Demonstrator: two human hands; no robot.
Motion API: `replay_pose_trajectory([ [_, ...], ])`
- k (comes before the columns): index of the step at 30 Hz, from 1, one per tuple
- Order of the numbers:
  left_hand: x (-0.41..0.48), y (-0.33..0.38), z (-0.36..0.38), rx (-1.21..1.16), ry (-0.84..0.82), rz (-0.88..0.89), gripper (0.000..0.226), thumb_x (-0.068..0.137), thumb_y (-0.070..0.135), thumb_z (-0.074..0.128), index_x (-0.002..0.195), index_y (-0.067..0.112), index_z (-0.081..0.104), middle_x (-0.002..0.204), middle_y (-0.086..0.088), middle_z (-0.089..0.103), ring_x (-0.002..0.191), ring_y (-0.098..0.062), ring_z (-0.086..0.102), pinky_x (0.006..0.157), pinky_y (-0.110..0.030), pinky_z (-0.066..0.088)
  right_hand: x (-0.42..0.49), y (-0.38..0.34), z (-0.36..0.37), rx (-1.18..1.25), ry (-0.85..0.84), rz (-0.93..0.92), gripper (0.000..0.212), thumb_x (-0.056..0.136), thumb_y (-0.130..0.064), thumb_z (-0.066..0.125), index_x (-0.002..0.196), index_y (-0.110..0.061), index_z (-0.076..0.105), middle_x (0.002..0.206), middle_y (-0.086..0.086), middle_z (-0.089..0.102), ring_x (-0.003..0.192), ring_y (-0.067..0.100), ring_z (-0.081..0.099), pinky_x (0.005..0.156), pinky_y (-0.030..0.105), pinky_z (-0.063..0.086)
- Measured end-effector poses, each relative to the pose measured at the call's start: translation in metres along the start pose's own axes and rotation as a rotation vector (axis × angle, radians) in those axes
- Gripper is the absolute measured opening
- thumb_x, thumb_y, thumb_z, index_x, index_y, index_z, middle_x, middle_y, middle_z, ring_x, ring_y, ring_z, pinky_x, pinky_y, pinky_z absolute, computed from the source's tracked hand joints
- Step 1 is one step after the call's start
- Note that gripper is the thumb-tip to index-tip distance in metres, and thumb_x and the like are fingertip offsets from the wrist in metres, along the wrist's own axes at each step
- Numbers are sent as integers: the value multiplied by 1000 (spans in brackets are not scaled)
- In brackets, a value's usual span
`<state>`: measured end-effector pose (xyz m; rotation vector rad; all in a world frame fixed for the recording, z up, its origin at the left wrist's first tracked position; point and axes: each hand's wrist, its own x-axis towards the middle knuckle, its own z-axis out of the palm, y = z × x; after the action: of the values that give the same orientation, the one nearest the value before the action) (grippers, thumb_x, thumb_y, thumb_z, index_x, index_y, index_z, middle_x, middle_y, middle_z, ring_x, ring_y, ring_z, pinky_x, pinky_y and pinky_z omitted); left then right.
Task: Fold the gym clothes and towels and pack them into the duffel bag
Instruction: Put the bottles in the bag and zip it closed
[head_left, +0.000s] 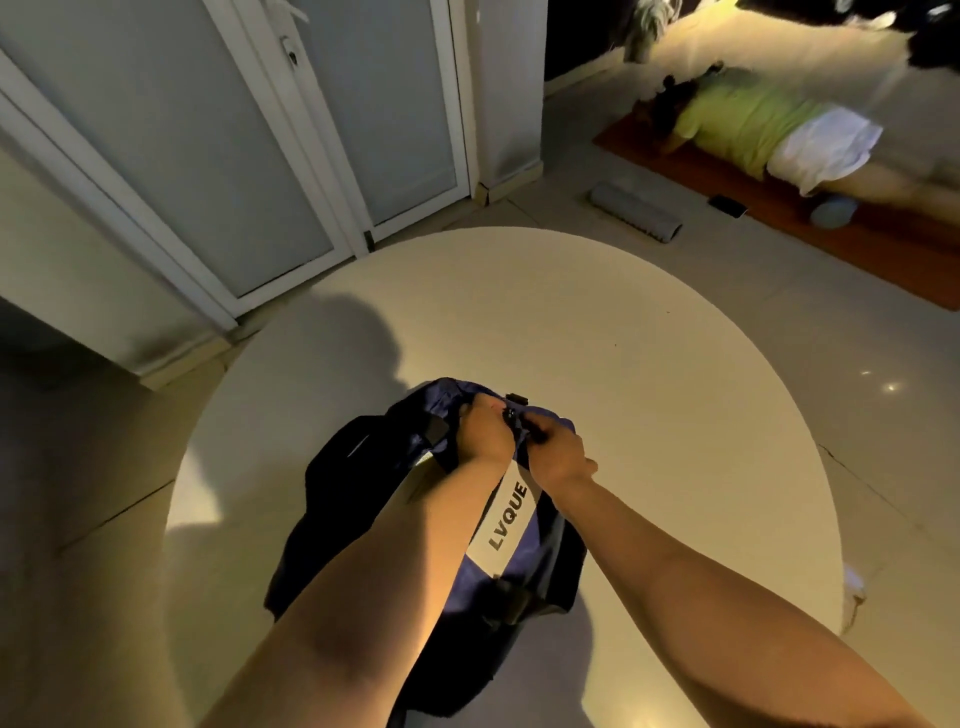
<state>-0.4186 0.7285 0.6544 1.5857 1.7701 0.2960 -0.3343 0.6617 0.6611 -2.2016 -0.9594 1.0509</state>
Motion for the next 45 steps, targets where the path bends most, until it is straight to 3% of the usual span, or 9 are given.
replay_pose_trajectory([
  [4,-20,17,-10,-143,31,21,16,103,7,42,98,13,56,87,2,57,88,-18,53,64,-18,39,5,-12,-3,118,-78,-20,47,99,-18,43,138,-44,54,125,-12,64,121,20,57,115,42,27],
  [7,-29,22,-14,-202,-11,38,20,99,6,48,111,7,64,102,-6,67,96,-25,62,86,-27,47,19,-4,0,274,-127,-51,51,95,-19,48,131,-56,55,127,-22,63,118,14,59,115,42,36],
  [10,-35,19,-18,-224,-14,37,23,98,13,50,109,13,70,109,-10,71,103,-31,65,95,-42,53,17,-3,-10,375,-215,-78,54,94,-4,46,137,-35,59,138,-2,61,124,20,58,113,38,42],
  [21,-68,20,-20,-339,-6,185,24,98,4,45,113,17,60,100,-3,66,92,-21,64,78,-29,48,-17,2,-25,412,-246,-164,58,102,11,29,152,-16,37,139,2,51,129,21,50,94,11,40],
  [27,-81,10,-24,-346,-69,160,16,95,3,43,100,17,48,96,-13,63,83,-25,59,73,-36,47,-6,10,-18,185,-181,-211,57,98,-7,41,143,-40,50,140,6,58,126,29,55,111,44,42],
  [31,-84,8,-29,-357,-28,174,17,94,6,41,96,22,48,90,-15,64,79,-31,65,69,-45,50,-17,7,-26,198,-97,-239,49,102,-7,40,132,-40,62,121,11,66,109,32,63,100,38,50],
  [35,-89,5,-29,-364,-2,143,16,94,5,43,96,18,51,81,-8,62,74,-26,61,66,-36,47,-17,11,-33,48,-84,-296,46,104,-9,39,139,-33,57,155,11,33,137,33,41,116,36,32],
  [40,-93,6,-26,-455,20,145,18,94,2,41,89,16,51,76,-5,57,63,-13,49,57,-26,40,-15,2,-30,-198,-76,-374,56,99,-14,36,143,-48,46,129,1,60,121,33,46,88,36,30],
  [45,-83,9,-23,-481,38,140,29,93,4,42,83,27,57,73,2,62,67,-16,57,66,-33,47,-14,7,-33,-50,73,-322,46,101,-12,40,129,-41,62,115,0,69,115,30,52,86,36,27],
])
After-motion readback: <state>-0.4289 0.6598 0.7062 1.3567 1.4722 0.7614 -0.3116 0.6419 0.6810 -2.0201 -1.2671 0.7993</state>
